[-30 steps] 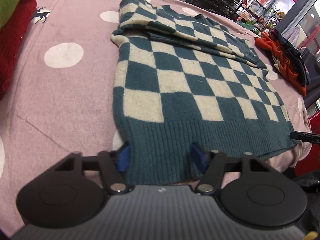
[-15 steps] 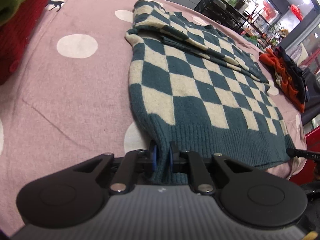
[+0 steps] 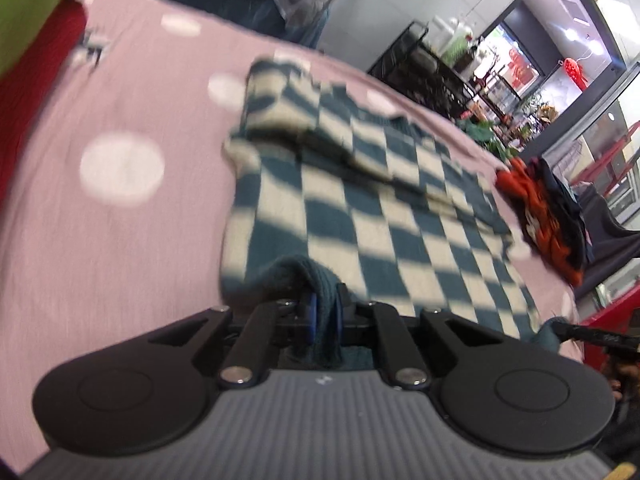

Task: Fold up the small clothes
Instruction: 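Grasp the ribbed hem with both grippers and fold it up toward the collar, then lay the hem down on the folded sweater and open both grippers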

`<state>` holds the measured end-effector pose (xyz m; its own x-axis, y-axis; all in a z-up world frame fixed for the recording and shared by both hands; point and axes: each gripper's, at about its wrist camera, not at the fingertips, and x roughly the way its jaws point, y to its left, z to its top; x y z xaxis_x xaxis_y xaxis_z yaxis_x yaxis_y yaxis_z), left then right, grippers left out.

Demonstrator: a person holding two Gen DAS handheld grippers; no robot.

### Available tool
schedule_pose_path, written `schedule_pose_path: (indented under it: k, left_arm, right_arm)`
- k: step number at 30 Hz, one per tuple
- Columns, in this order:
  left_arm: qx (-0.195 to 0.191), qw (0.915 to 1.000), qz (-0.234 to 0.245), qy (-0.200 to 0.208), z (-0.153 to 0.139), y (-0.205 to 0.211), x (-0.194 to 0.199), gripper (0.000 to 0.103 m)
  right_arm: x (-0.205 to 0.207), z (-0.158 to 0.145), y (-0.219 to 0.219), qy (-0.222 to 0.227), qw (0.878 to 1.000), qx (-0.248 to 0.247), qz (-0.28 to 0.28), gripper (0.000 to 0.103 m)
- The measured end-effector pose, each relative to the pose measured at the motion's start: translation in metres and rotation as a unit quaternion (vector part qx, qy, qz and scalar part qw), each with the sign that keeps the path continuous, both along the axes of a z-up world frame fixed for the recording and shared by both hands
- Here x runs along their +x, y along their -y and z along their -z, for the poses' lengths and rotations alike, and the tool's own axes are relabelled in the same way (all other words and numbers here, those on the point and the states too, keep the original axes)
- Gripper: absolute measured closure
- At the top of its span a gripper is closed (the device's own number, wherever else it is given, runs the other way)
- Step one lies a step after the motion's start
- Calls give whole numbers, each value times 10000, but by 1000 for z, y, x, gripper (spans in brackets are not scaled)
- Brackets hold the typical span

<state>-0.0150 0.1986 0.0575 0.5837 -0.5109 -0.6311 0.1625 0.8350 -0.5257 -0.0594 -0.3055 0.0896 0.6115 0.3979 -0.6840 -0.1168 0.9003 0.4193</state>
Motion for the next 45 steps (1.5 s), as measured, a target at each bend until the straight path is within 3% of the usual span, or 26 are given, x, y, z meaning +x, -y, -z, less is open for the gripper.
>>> schedule_pose_path:
  k: [4, 9, 13, 19, 29, 30, 32, 33, 34, 36, 39, 41, 44, 45]
  left_arm:
    - [-101, 9994, -96, 308, -11, 8, 48, 95]
    - [-97, 9962, -456, 739, -30, 13, 116, 95]
    - [-37, 9937, -755, 832, -38, 16, 171, 95]
    - [250, 9932, -847, 765, -36, 32, 230, 95]
    - [417, 9920, -1154, 290, -4, 34, 272, 93]
    - [427, 9910, -1229, 303, -4, 33, 273, 87]
    - [454, 9876, -1472, 316, -4, 29, 274, 63]
    - [478, 9850, -1620, 349, -4, 26, 272, 40]
    - [479, 9833, -1709, 407, -6, 23, 270, 35]
    - [526, 9828, -1697, 500, -10, 21, 266, 33]
    - [942, 9806, -1605, 611, -18, 31, 255, 26]
    - [1213, 9770, -1509, 894, -26, 45, 238, 19]
    - [1647, 9703, -1141, 1357, -29, 79, 211, 16]
    - [1797, 9685, -1013, 1396, -27, 90, 206, 16]
  right_arm:
    - [48, -16, 1, 491, 9988, -6, 26, 94]
    - [116, -36, -16, 1306, 9874, -884, 100, 94]
    - [165, -38, -27, 1618, 9750, -1470, 393, 94]
    - [220, -31, -37, 1727, 9601, -1995, 921, 94]
    - [268, 4, -34, 1136, 9664, -1936, 1249, 94]
    - [271, 6, -32, 1124, 9657, -1936, 1314, 92]
    - [275, 7, -31, 1084, 9665, -1867, 1389, 78]
    - [275, 6, -30, 1096, 9668, -1812, 1431, 58]
    - [273, 5, -30, 1173, 9644, -1820, 1516, 34]
    - [265, -1, -32, 1456, 9571, -1895, 1637, 19]
    - [250, -8, -39, 1775, 9519, -1960, 1550, 19]
    - [238, -10, -48, 1951, 9527, -1985, 1223, 22]
    - [217, -5, -73, 2137, 9501, -2246, 339, 47]
    - [209, -1, -82, 2150, 9496, -2280, 21, 60]
